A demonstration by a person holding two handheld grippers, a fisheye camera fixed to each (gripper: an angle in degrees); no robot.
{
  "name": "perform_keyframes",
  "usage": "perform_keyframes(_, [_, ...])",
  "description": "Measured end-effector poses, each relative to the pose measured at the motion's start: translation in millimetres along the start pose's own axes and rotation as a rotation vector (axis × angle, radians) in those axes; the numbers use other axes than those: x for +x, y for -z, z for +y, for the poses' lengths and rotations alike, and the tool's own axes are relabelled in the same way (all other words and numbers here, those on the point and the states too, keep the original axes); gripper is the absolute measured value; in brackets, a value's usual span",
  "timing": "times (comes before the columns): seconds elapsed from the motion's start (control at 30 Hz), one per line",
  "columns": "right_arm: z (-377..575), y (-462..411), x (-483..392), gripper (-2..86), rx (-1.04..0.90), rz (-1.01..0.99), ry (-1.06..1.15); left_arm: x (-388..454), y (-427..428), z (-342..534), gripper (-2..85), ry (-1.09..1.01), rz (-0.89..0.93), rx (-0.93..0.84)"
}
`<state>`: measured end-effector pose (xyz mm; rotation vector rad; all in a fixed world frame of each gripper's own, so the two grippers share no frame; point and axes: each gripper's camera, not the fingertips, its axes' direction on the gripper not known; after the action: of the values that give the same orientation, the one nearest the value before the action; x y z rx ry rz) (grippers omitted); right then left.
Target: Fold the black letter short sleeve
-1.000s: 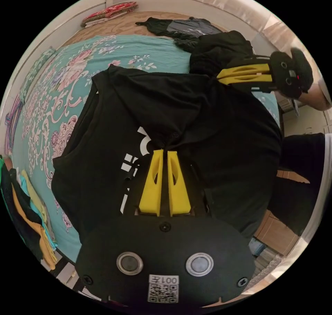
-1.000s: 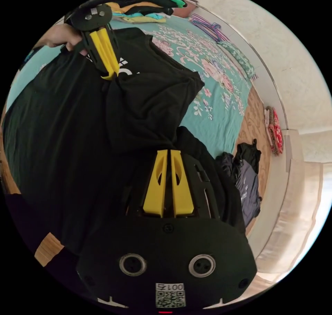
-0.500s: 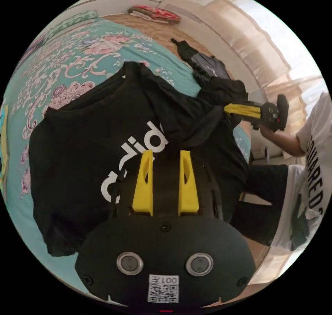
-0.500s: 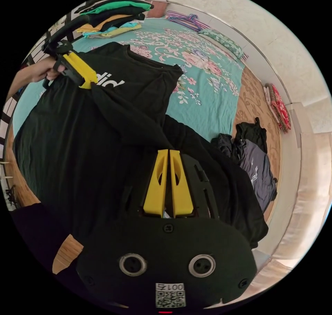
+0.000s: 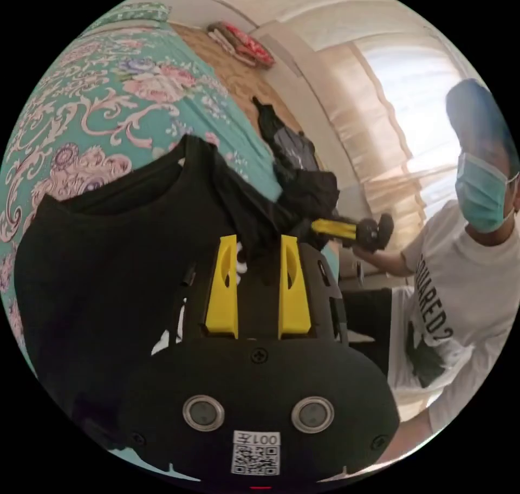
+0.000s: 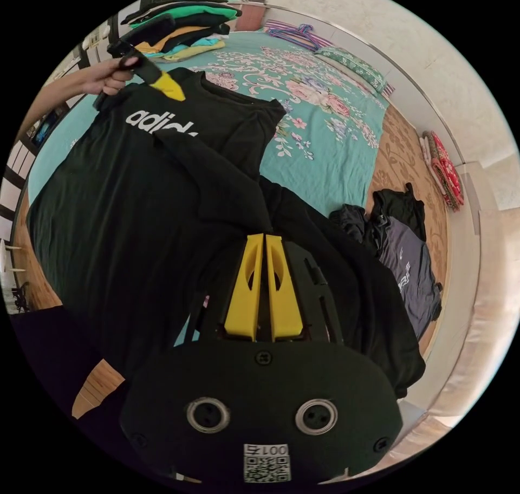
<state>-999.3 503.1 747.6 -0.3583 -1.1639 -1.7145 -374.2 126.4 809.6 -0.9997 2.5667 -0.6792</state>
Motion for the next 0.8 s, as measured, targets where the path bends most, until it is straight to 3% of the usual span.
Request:
perform_keyframes(0.1, [4,-4,5,0.3,0.0,-0.007,-0.01,-12,-12,-33,6.3,0.057,-0.079,0.059])
perform_keyframes(0.2, [7,-6,10,0.4,0.002,-0.015,-0.01,-32,-37,-72,5.9,0.083,-0.243,-0.087])
perform_keyframes(0.4, [20,-11,21,0.4,0.021,-0.037,-0.02,-47,-72,-130,1.7,0.065,-0.1,-0.177])
perform_keyframes(0.6, [34,-16,37,0.2,0.066,-0.032,-0.091,-42,-62,-169,-1.3,0.039,0.014,-0.104])
perform_keyframes(0.8, [53,-26,50,0.2,0.091,0.008,-0.255,-37,-81,-216,-0.7,-0.021,-0.047,-0.176])
